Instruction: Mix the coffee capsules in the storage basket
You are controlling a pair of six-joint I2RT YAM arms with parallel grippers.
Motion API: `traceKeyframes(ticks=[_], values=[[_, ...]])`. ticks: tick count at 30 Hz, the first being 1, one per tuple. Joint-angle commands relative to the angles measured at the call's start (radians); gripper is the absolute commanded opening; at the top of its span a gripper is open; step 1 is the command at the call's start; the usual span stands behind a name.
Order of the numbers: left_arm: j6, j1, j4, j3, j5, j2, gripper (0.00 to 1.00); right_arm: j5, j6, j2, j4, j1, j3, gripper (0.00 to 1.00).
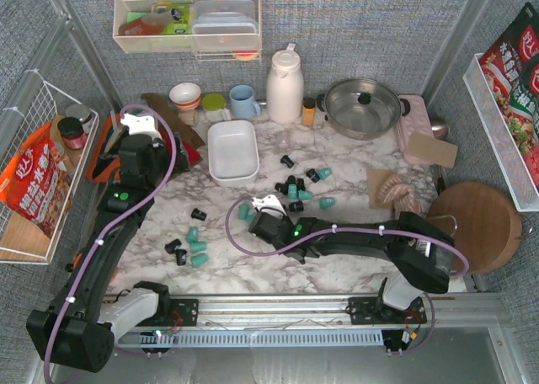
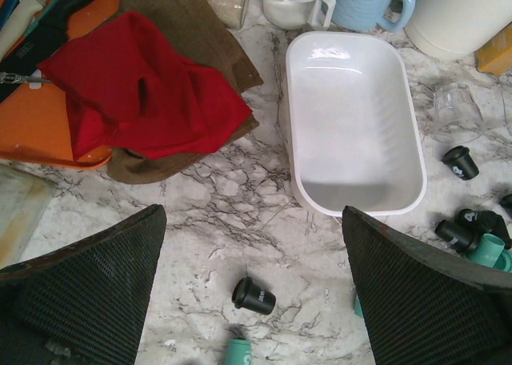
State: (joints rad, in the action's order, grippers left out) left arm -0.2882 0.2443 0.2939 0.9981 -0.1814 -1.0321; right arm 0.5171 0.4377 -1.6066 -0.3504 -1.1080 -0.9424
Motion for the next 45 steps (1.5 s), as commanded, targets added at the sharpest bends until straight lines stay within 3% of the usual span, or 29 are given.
traceKeyframes(ticks=[1,6,12,19,27,40,45], values=[[0.000,-0.002,-0.019,0.002,0.005,0.003,0.99,0.014,0.014,0.024,0.008,-0.003,0.002,0.31],[0.000,-0.002,-0.021,0.000,0.005,0.010,0.99,0.049,-0.006,0.053,0.009,-0.002,-0.011,0.29],[-0.003,-0.002,-0.022,-0.002,0.005,0.007,0.99,0.023,-0.072,0.044,0.176,0.049,-0.100,0.26],[0.000,-0.003,-0.022,-0.005,-0.019,-0.007,0.99,-0.008,-0.247,-0.042,0.378,0.144,-0.284,0.25],[0.004,-0.003,-0.025,-0.009,-0.042,-0.008,0.99,-0.063,-0.337,-0.214,0.611,0.254,-0.398,0.25],[0.004,-0.003,-0.022,-0.007,-0.037,-0.016,0.99,-0.236,-0.169,-0.404,0.598,0.388,-0.523,0.26],[0.004,-0.003,-0.024,-0.006,-0.033,-0.012,0.99,-0.273,-0.139,-0.419,0.564,0.394,-0.519,0.34]])
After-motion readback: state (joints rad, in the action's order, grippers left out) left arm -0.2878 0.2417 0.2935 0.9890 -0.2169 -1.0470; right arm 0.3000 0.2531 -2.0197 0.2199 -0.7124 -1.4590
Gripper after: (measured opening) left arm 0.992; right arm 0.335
